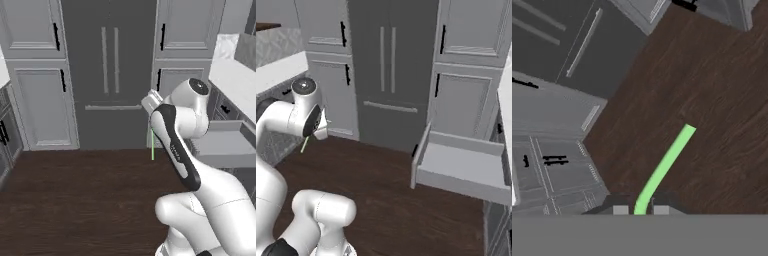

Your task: Take a straw from the drawer in front and place it inside the glass cup on the dining counter.

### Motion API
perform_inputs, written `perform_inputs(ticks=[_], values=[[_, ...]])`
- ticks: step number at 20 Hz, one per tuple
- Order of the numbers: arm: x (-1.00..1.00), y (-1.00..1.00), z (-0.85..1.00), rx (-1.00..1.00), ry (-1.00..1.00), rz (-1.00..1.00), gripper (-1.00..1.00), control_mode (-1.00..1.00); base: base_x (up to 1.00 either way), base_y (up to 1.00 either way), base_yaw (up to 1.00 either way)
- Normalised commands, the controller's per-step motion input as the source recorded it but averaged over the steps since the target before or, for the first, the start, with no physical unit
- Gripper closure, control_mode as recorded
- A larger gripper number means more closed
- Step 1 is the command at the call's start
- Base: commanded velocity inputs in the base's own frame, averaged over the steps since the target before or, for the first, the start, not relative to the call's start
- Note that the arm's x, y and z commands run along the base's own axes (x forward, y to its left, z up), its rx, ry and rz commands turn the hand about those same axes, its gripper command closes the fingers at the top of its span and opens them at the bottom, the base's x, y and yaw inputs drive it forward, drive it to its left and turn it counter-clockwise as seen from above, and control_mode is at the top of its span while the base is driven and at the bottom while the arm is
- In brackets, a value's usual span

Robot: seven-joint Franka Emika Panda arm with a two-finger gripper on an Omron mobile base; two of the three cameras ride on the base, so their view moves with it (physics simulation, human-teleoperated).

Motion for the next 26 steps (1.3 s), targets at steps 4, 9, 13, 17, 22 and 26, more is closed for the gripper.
perform_inputs(ticks=[4,9,13,17,22,26], values=[[0.0,0.0,0.0,0.0,0.0,0.0,1.0,1.0,-0.09,0.54,0.91],[0.0,0.0,0.0,0.0,0.0,0.0,1.0,1.0,-0.05,0.54,0.86],[0.0,0.0,0.0,0.0,0.0,0.0,1.0,1.0,-0.09,0.54,0.83],[0.0,0.0,0.0,0.0,0.0,0.0,1.0,1.0,0.0,0.6,0.77],[0.0,0.0,0.0,0.0,0.0,0.0,1.0,1.0,0.37,0.75,0.62],[0.0,0.0,0.0,0.0,0.0,0.0,1.0,1.0,0.89,0.67,0.48]])
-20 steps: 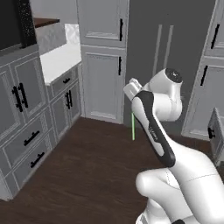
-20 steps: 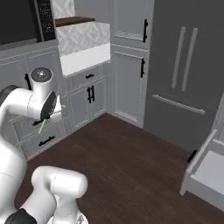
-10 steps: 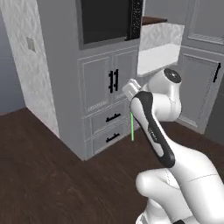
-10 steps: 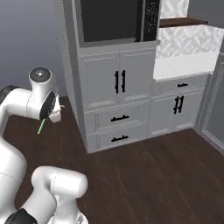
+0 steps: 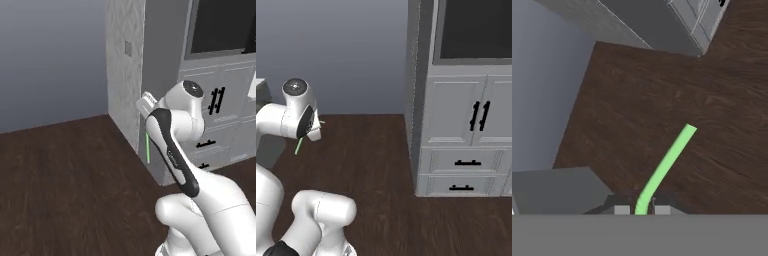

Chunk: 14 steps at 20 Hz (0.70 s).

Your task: Take a straw from the drawer in front and place it inside the glass cup on the dining counter.

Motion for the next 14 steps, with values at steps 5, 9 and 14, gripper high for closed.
perform_inputs(ticks=[5,9,14], values=[[0.0,0.0,0.0,0.0,0.0,0.0,1.0,1.0,1.0,0.5,0.26],[0.0,0.0,0.0,0.0,0.0,0.0,1.0,1.0,1.0,0.37,0.13],[0.0,0.0,0.0,0.0,0.0,0.0,1.0,1.0,1.0,0.51,0.12]])
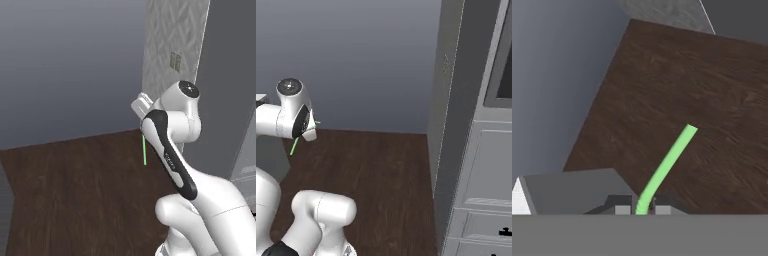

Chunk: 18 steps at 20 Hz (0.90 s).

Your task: Take a straw from the drawer in front and place it inside the glass cup on the dining counter.

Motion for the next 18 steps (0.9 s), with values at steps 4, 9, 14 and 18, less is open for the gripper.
perform_inputs(ticks=[4,9,14,18], values=[[0.0,0.0,0.0,0.0,0.0,0.0,1.0,1.0,1.0,0.74,0.1],[0.0,0.0,0.0,0.0,0.0,0.0,1.0,1.0,1.0,0.81,0.06],[0.0,0.0,0.0,0.0,0.0,0.0,1.0,1.0,1.0,0.65,0.05],[0.0,0.0,0.0,0.0,0.0,0.0,1.0,1.0,1.0,0.5,0.06]])
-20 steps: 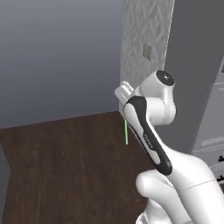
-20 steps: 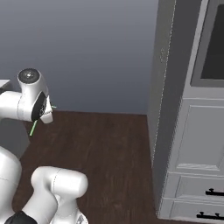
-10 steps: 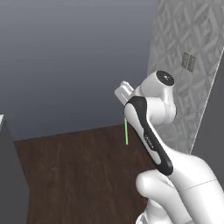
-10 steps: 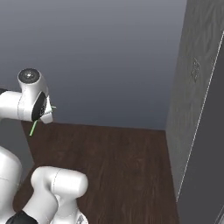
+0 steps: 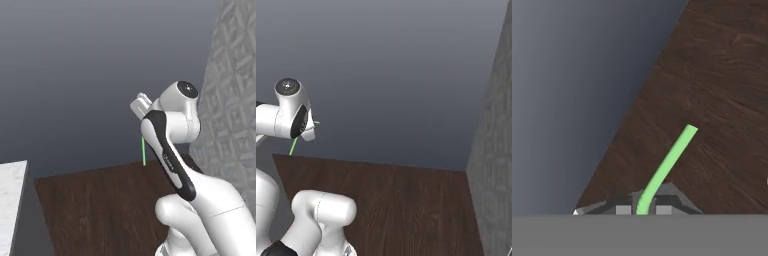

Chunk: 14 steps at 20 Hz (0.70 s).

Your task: Take a straw from the drawer in front and place it inside the glass cup on the dining counter.

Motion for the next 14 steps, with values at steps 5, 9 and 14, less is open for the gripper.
perform_inputs(ticks=[5,9,14], values=[[0.0,0.0,0.0,0.0,0.0,0.0,1.0,1.0,1.0,0.13,0.15],[0.0,0.0,0.0,0.0,0.0,0.0,1.0,1.0,1.0,0.0,0.33],[0.0,0.0,0.0,0.0,0.0,0.0,1.0,1.0,1.0,0.0,0.51]])
